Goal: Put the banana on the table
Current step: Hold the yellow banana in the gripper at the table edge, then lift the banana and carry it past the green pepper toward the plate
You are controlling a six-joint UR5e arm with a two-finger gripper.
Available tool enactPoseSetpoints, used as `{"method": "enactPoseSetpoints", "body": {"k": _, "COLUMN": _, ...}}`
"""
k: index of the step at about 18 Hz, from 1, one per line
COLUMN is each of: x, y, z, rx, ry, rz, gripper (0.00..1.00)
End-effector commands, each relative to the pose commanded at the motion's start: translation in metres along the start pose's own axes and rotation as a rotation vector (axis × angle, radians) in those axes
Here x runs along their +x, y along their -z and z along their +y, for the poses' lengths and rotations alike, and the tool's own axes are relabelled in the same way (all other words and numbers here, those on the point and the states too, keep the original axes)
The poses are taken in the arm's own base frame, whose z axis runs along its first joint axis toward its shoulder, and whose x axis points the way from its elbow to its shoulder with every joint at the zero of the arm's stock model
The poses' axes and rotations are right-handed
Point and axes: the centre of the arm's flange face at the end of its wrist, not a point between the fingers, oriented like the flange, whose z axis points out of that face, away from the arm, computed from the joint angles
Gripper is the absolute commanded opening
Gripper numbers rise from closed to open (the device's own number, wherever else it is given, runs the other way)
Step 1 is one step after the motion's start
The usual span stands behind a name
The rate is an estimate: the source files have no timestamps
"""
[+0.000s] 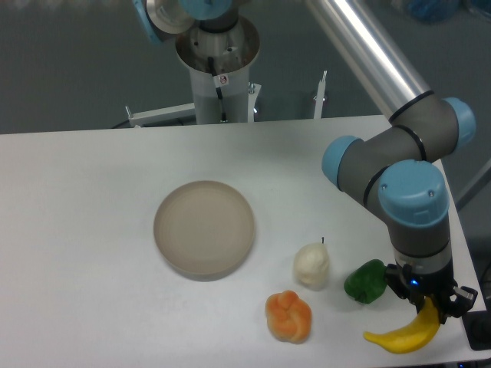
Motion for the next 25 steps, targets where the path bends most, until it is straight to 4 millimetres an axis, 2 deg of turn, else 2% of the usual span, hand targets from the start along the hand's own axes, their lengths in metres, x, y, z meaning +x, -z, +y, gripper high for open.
{"method": "enactPoseSetpoints", "body": {"k": 3, "x": 0.005, "y": 0.006, "z": 0.023, "rx": 0.009, "ry": -0.019, "rz": 0.029, "gripper": 0.33}}
{"method": "enactPoseSetpoints", "body": {"k": 5, "x": 0.015, "y": 0.006, "z": 0.040, "rx": 0.005, "ry": -0.041, "rz": 0.058, "gripper": 0.33}}
{"method": "enactPoseSetpoints", "body": {"k": 10, "x": 0.035, "y": 0.011, "z": 0.101, "rx": 0.019, "ry": -0.098, "rz": 0.129, "gripper": 0.33}}
{"method": "enactPoseSetpoints", "body": {"k": 14, "x": 0.066, "y": 0.014, "z": 0.135, "rx": 0.019, "ry": -0.185, "rz": 0.190, "gripper": 0.33}}
{"method": "enactPoseSetpoints", "body": {"k": 17, "x": 0.097, "y": 0.007, "z": 0.150, "rx": 0.015, "ry": -0.241, "rz": 0.246, "gripper": 0.33}}
{"method": "enactPoseSetpoints", "body": {"k": 20, "x": 0.125, "y": -0.018, "z": 0.177, "rx": -0.005, "ry": -0.249, "rz": 0.323, "gripper": 0.33}}
{"method": "enactPoseSetpoints", "body": {"k": 23, "x": 0.145, "y": -0.027, "z": 0.201, "rx": -0.017, "ry": -0.231, "rz": 0.371, "gripper": 0.33}}
{"method": "enactPoseSetpoints", "body": {"k": 25, "x": 0.152, "y": -0.031, "z": 0.201, "rx": -0.019, "ry": -0.208, "rz": 0.389, "gripper": 0.33}}
